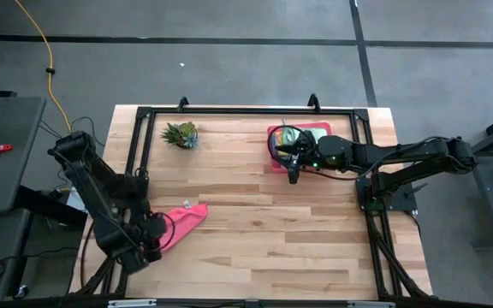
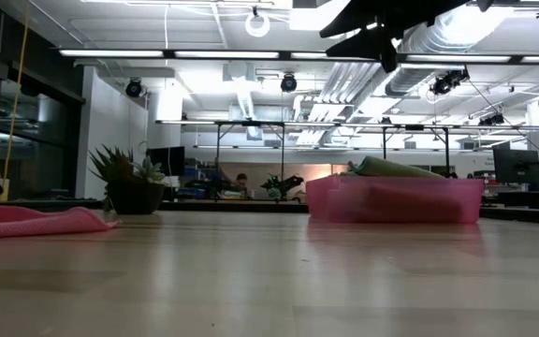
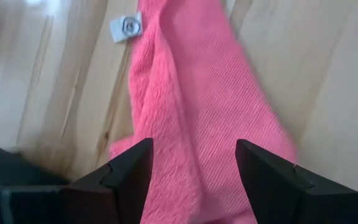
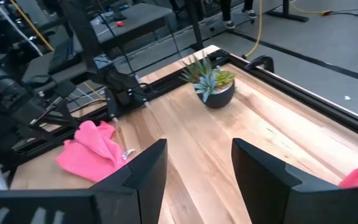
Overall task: Fold microfiber towels
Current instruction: Fold the pink microfiber cloth
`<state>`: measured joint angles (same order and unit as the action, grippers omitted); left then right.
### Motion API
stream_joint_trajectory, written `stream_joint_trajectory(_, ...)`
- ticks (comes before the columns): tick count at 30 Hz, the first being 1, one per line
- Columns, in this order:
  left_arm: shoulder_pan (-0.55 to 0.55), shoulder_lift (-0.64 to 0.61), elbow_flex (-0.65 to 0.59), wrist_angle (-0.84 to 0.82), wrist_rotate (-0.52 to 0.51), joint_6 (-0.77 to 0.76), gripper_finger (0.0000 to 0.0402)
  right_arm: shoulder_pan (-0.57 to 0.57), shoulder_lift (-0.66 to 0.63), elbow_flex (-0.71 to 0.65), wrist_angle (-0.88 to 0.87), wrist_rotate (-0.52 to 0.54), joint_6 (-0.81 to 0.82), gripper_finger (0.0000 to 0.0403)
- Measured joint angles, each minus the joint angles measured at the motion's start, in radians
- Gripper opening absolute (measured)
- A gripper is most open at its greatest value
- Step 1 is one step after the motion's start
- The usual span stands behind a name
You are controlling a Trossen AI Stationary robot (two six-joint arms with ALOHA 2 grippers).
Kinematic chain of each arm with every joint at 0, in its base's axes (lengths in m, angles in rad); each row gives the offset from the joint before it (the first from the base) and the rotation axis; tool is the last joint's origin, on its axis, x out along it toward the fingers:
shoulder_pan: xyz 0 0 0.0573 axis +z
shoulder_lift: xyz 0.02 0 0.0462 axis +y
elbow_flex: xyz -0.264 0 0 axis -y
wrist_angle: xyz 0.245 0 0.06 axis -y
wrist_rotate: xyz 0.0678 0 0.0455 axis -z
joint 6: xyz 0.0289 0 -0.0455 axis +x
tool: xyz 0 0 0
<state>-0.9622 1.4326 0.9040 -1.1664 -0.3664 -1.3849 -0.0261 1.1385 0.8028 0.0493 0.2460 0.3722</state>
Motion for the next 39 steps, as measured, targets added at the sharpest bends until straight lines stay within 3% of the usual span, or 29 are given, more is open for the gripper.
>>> stream_joint_trajectory(8, -0.104, 0.067, -0.046, -0.003, 0.011, -0.026, 0.021, 0.0, 0.0, 0.0, -0.006, 0.016, 0.001, 0.0172)
stream_joint_trajectory(19, -0.138, 0.174, -0.055, -0.013, 0.146, 0.05, 0.0209, 0.0, 0.0, 0.0, -0.008, 0.016, 0.004, 0.0172)
stream_joint_trajectory(32, -0.131, 0.172, -0.021, -0.244, 0.102, -0.029, 0.0208, 0.0, 0.0, 0.0, -0.008, 0.016, 0.023, 0.0172)
stream_joint_trajectory(39, -0.13, 0.172, -0.008, -0.255, 0.055, -0.051, 0.0208, 0.0, 0.0, 0.0, -0.008, 0.043, 0.031, 0.0172)
